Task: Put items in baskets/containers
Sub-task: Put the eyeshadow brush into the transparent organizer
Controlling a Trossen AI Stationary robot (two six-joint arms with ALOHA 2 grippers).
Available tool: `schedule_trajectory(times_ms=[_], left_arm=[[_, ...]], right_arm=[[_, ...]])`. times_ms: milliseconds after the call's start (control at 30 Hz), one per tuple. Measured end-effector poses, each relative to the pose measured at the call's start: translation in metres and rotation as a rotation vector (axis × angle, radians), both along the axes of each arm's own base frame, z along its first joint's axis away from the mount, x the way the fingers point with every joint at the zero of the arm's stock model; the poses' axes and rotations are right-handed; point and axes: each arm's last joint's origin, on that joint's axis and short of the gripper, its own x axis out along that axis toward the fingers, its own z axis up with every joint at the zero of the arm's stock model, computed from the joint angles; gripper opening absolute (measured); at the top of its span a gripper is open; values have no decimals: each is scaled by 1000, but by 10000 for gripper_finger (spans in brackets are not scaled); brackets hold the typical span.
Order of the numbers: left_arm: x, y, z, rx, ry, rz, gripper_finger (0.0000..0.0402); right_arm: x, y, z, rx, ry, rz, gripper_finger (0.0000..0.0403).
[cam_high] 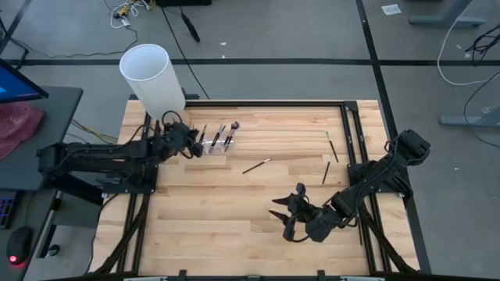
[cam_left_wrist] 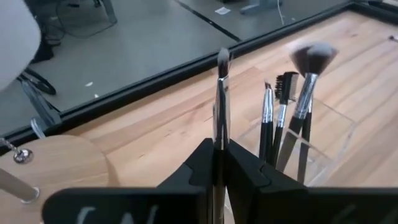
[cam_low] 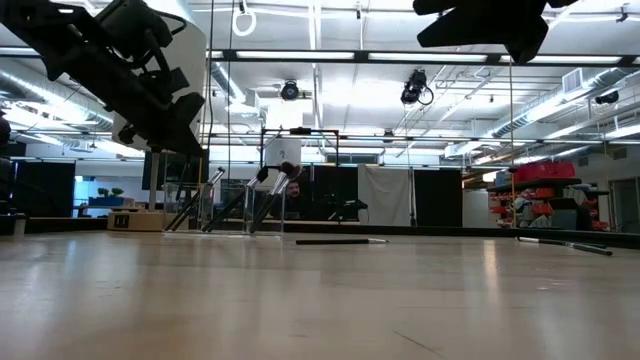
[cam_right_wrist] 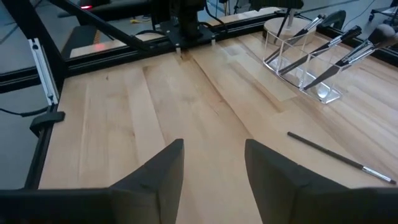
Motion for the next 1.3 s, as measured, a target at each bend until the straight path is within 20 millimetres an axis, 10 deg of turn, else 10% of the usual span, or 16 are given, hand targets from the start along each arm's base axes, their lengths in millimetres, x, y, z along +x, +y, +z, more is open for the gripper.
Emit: schedule_trajectory(times_ms=[933,1300], left_arm=[[-3,6,-3,-74,30,-29,101],[19,-19,69,-93,-18,-304,135]], right_arm=[[0,0,0,-2,-2,2,171],[-5,-8,-17,-5,27,-20,171]])
